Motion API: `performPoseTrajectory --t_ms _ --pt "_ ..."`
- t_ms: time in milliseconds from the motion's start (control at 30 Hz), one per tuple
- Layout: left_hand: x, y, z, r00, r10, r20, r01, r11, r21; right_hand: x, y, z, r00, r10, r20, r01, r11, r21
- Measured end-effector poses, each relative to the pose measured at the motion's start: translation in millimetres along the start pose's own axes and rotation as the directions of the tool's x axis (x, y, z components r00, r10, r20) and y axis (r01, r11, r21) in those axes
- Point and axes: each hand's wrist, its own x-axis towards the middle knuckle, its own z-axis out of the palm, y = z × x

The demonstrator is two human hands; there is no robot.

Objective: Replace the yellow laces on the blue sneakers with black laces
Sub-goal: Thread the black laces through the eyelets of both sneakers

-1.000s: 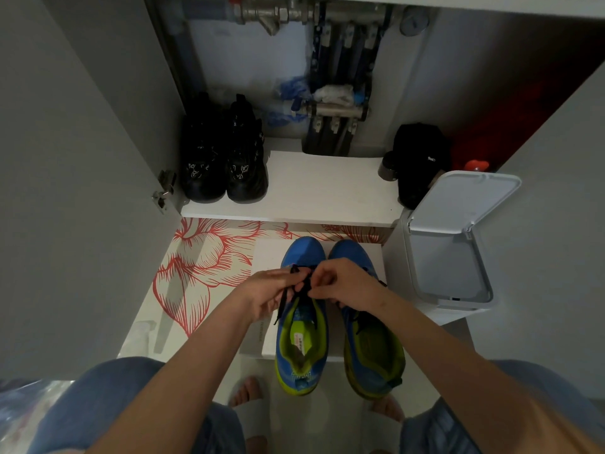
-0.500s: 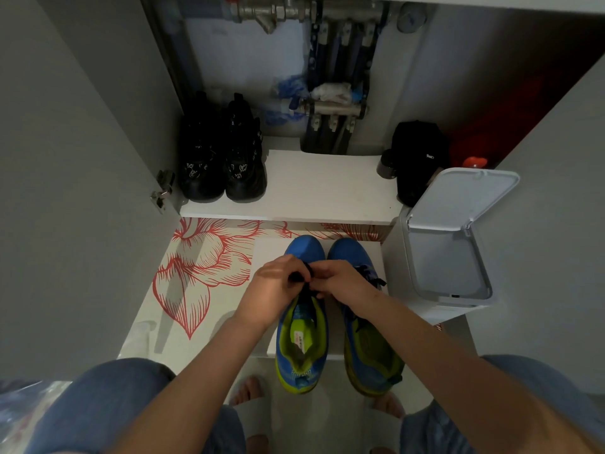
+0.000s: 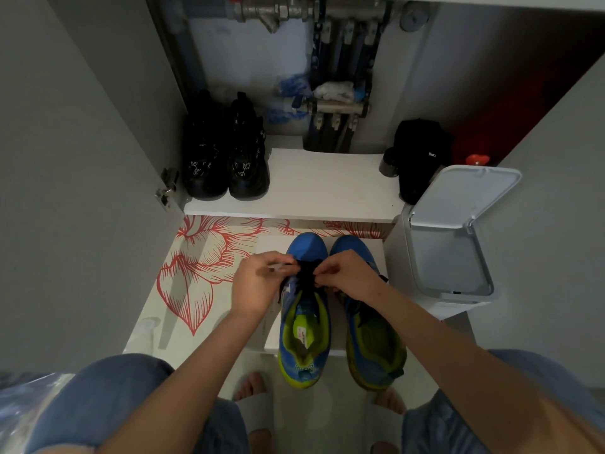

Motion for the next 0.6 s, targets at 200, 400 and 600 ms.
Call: performPoseTrajectory --t_ms 200,400,600 --pt "-8.0 -0.1 -17.1 0.788 -0.600 0.136 0.603 0.708 -0.367 -9.5 4.3 -10.2 0.998 0.013 0.063 0.010 0.938 -0.347" --pt "-9.6 6.1 -18.2 0.735 -0.636 0.236 0.667 0.612 -0.426 -11.8 3.5 -12.2 0.998 0.001 0.055 0.026 0.865 -0.501" --pt "-5.7 -1.1 -12.5 0.701 -0.681 0.212 0.675 0.538 -0.506 -13.3 4.7 -12.4 0.998 0.008 0.057 0.028 0.793 -0.609"
